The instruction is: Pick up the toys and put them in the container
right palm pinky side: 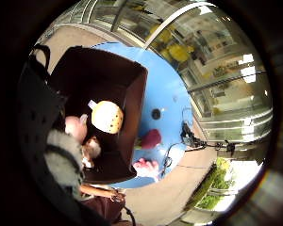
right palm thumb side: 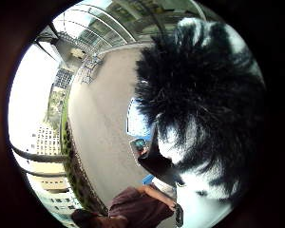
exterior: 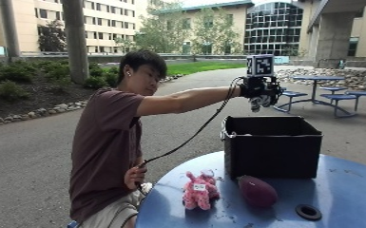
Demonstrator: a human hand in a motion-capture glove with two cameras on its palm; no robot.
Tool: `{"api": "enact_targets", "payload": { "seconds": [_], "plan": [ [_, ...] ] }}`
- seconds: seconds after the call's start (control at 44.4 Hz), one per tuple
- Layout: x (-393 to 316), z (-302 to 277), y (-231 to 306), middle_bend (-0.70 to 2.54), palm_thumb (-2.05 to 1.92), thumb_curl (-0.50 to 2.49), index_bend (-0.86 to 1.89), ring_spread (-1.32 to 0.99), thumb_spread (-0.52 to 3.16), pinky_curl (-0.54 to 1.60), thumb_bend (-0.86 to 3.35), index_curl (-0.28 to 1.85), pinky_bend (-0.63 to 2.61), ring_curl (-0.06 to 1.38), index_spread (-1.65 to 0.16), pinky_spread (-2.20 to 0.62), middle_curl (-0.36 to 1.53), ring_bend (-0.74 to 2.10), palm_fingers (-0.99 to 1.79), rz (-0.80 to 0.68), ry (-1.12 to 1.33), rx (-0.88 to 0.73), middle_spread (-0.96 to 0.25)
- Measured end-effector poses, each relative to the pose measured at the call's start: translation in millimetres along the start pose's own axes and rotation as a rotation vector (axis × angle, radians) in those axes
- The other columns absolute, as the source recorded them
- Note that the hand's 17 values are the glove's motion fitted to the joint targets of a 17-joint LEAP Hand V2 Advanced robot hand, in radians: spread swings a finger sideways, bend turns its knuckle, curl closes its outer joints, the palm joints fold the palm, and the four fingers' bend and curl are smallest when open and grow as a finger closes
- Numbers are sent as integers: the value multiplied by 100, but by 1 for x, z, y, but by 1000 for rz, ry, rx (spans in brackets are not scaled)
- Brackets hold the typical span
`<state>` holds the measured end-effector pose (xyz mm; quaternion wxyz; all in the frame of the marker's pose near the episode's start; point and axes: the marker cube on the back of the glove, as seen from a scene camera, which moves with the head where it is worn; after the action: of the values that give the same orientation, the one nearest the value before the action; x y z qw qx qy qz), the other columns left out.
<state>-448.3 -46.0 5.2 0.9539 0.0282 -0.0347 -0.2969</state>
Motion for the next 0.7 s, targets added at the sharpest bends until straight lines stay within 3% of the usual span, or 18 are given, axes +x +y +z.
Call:
{"api": "enact_targets", "payload": {
  "seconds": [0.045, 0.09, 0.135, 0.18, 0.225, 0.383, 0.698],
  "plan": [
    [0, 3, -1, 88, 60, 87, 20, -35, 76, 44, -2, 0, 102, 58, -31, -35, 69, 140, 103, 9, 24, -26, -25],
    [-8, 8, -3, 79, 47, 80, 8, -35, 91, 45, -7, -1, 103, 58, -29, -34, 66, 141, 79, 14, 60, -76, -25],
    [-19, 14, -8, 59, 35, 74, -2, -35, 99, 50, -9, 0, 110, 60, -27, -31, 62, 139, 23, 34, 107, -136, -25],
    [-30, 19, -12, 32, 26, 69, 3, -28, 103, 56, -10, 4, 127, 57, -24, -24, 55, 118, -32, 60, 138, -178, -14],
    [-36, 22, -13, 21, 19, 65, 5, -21, 106, 51, -9, 4, 130, 50, -20, -18, 49, 98, -46, 57, 140, -199, -8],
    [-12, 14, -7, 10, 5, 55, 3, -9, 113, 45, -6, 5, 128, 33, -15, -6, 39, 70, -45, 112, 40, -198, 3],
    [63, -16, 27, 14, -3, 43, 4, -1, 120, 36, -3, 8, 103, 28, -16, 2, 33, 54, -36, 107, 171, -252, 5]
  ]
}}
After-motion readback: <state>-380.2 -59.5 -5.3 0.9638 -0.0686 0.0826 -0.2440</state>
